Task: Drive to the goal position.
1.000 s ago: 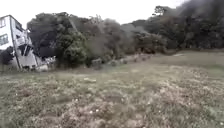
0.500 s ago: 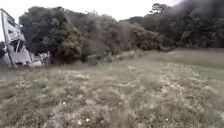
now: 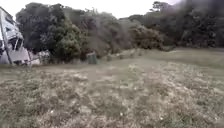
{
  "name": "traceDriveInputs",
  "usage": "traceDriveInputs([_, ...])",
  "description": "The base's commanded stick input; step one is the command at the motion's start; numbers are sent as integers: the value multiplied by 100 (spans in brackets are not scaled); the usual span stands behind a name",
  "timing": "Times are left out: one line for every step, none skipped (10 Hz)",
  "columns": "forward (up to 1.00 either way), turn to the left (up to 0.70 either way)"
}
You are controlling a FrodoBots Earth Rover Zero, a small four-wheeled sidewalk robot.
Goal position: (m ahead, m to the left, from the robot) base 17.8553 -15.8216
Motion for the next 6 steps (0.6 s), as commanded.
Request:
traceDriveInputs([50,0])
traceDriveInputs([50,-11])
traceDriveInputs([50,-21])
traceDriveInputs([50,-20])
traceDriveInputs([50,-9])
traceDriveInputs([50,-2])
